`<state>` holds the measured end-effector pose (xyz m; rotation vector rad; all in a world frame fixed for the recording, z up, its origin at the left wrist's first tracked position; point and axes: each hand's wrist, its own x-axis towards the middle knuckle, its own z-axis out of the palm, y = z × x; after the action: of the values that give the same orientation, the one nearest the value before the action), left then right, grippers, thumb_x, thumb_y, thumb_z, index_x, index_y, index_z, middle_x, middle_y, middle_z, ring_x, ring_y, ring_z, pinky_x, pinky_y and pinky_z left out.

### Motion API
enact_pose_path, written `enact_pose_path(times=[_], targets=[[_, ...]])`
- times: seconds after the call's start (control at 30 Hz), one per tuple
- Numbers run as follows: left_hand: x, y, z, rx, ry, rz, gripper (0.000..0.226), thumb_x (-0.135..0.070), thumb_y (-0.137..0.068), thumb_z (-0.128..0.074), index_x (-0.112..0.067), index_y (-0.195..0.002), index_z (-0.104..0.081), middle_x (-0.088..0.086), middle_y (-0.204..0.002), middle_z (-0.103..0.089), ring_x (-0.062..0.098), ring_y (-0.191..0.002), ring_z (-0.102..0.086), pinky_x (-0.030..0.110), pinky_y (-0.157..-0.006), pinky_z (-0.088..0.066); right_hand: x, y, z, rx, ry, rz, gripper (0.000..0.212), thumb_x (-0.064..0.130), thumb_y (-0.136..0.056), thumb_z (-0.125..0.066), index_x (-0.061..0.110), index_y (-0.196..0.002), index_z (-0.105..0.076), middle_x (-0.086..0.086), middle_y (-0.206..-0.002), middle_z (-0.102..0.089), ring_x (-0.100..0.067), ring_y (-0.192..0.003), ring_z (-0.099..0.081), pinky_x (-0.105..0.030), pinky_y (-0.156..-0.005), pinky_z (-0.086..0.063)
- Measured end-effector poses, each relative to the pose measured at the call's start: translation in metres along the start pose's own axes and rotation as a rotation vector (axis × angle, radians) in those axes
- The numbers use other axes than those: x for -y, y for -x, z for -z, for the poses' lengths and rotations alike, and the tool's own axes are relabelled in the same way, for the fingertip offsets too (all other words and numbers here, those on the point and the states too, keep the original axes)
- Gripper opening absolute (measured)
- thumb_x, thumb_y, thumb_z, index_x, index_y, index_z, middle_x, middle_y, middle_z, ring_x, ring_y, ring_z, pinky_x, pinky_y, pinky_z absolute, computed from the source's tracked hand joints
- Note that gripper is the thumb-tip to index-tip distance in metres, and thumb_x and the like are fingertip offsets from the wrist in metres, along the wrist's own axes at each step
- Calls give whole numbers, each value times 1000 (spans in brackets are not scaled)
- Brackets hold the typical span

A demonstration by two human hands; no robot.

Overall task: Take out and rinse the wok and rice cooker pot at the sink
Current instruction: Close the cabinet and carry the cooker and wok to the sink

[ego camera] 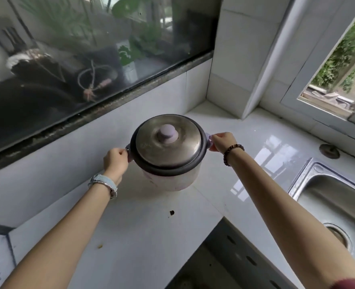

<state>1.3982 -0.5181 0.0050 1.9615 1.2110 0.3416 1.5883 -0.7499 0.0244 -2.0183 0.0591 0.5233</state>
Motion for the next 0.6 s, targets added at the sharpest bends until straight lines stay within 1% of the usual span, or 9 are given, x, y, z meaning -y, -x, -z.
enact_pose_path(times=[0.07,0.13,0.23,0.33,0.47,0.53,0.6], targets=[[0,-11,-7,-9,7,14,33,-15,-95,-44,-3,-78,-69,19,-86,-71,33,-81,-62,33,-66,-41,4,-12,-6,1,29,12,33,3,-87,-45,8,-56,-55,-12,-69,-62,-23,-71,-63,-29,-74,-53],[-1,-20,-13,-14,19,23,32,-14,-95,-44,-2,-79,-69,19,-87,-71,33,-82,-62,31,-66,-40,6,-25,-12,6,46,24,34,3,-89,-46,8,-57,-57,-14,-74,-63,-23,-73,-63,-30,-76,-53],[-3,-34,-23,-33,30,29,31,-16,-97,-46,0,-89,-71,17,-91,-71,33,-85,-62,33,-69,-42,9,-43,-18,20,57,26,35,5,-89,-47,8,-56,-57,-13,-71,-62,-25,-75,-63,-34,-80,-54],[-8,-40,-32,-52,52,35,30,-16,-99,-45,1,-92,-69,16,-90,-69,26,-80,-57,30,-70,-40,11,-57,-20,27,99,26,37,4,-89,-45,8,-54,-55,-11,-66,-60,-24,-73,-60,-34,-78,-53],[-10,-46,-43,-56,85,42,30,-15,-101,-45,2,-91,-68,14,-89,-69,23,-78,-57,30,-69,-41,13,-69,-22,33,149,18,36,4,-90,-45,9,-56,-56,-11,-70,-59,-22,-72,-56,-30,-71,-47],[-11,-49,-46,-68,79,56,30,-17,-100,-45,0,-91,-69,15,-89,-69,24,-79,-57,30,-70,-42,12,-75,-22,43,146,-2,34,4,-91,-46,8,-60,-58,-11,-74,-61,-23,-76,-58,-31,-74,-49],[-13,-49,-47,-68,64,68,29,-17,-100,-45,-1,-91,-69,14,-87,-69,25,-79,-57,29,-70,-42,13,-79,-22,50,138,-20,30,5,-92,-46,5,-68,-62,-13,-79,-63,-24,-82,-60,-34,-82,-52]])
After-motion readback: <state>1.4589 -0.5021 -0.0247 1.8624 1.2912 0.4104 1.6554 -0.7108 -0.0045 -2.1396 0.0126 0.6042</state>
